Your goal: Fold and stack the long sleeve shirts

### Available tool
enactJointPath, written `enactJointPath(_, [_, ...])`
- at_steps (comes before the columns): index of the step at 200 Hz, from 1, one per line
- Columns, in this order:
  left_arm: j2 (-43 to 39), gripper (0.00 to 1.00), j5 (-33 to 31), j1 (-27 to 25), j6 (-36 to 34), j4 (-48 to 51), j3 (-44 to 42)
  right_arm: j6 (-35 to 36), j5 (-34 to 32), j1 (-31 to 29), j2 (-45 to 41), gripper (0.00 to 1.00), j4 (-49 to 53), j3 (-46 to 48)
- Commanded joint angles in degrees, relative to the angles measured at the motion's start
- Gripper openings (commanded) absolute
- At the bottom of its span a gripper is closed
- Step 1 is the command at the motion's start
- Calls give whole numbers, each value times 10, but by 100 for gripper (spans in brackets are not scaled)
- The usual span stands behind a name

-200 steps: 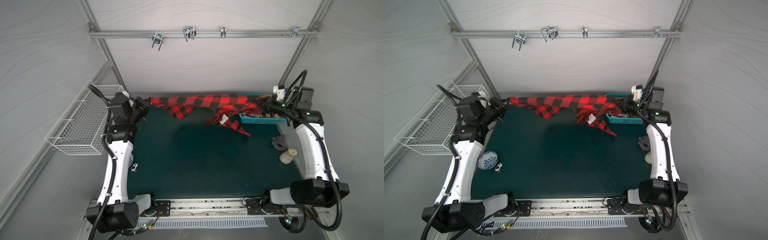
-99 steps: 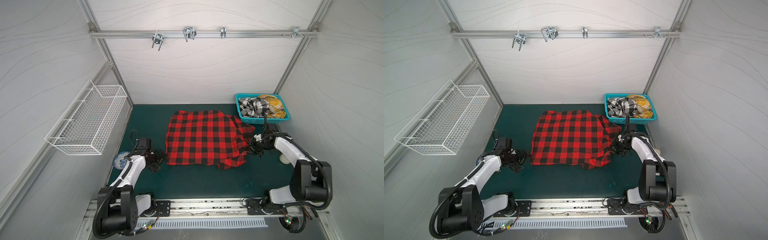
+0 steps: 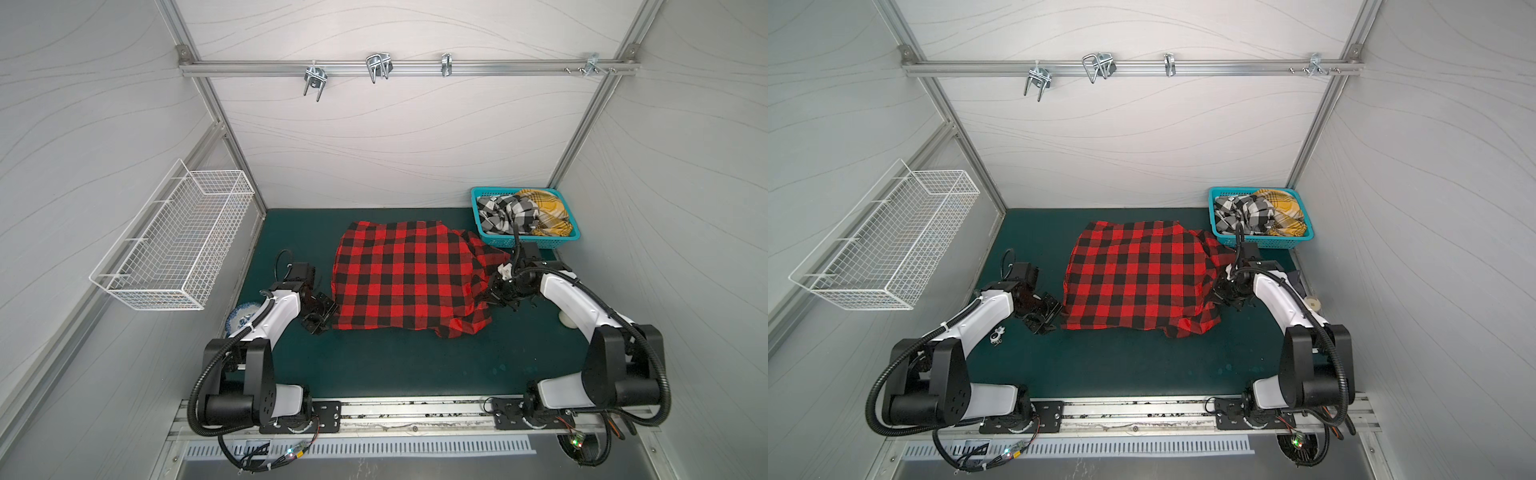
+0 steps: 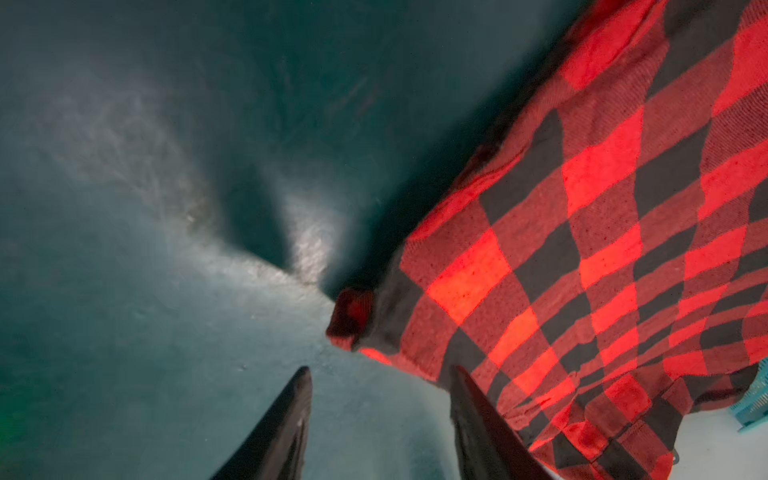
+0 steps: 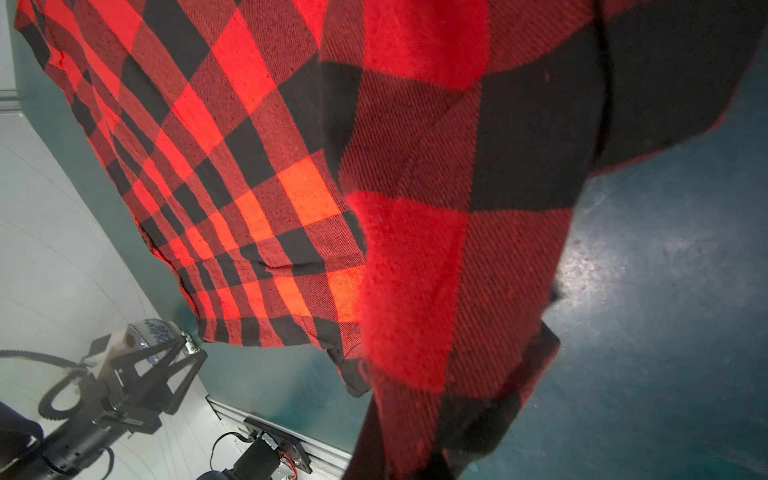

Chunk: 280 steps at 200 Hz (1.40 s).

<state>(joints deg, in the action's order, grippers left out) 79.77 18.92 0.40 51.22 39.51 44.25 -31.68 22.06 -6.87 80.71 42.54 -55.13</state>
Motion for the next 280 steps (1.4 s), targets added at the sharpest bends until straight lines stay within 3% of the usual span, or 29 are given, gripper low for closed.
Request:
enactJointPath(1, [27,51,6,-3,1,-14,14,-5,-11,-5,-15,2,20,-3])
enactJointPath(31, [37,45,-9,-12,-5,-6,9,-5,-13,-8,-18,2,24,-2])
enactJointPath(42, [36,30,-5,-13,-3,-18,0,-5,-14,-9,-19,3,24,-3])
enactJointPath(52, [41,18,1,-13,-4,-24,0,-2,-18,-11,-17,11,28,-6])
enactJointPath(72, [50,0,30,-13,2,-54,8,6,-50,-22,-22,40,55,-20])
enactJointPath(77, [51,0,37,-12,4,-62,12,9,-66,-29,-26,49,67,-25])
enactJointPath(93, [52,0,61,-12,11,-90,32,15,-129,-62,-49,60,107,-44])
enactJointPath(121, [30,0,92,-13,27,-123,86,-6,-213,-128,-82,65,181,-57])
enactJointPath(138, [8,0,98,-13,38,-133,118,-28,-244,-196,-101,67,205,-50])
enactJointPath(163, [-10,0,113,-23,55,-152,182,-56,-245,-355,-99,68,193,-56])
enactJointPath(182, [-14,0,114,-43,66,-184,230,-55,-172,-450,-44,64,127,-68])
enactJointPath(199, [-7,0,111,-62,73,-210,271,-47,-166,-515,17,62,73,-102])
enactJointPath(226, [20,0,118,-88,60,-224,319,-29,-200,-534,120,64,28,-167])
enactJointPath(280, [35,0,112,-91,49,-239,317,-57,-329,-483,278,66,14,-234])
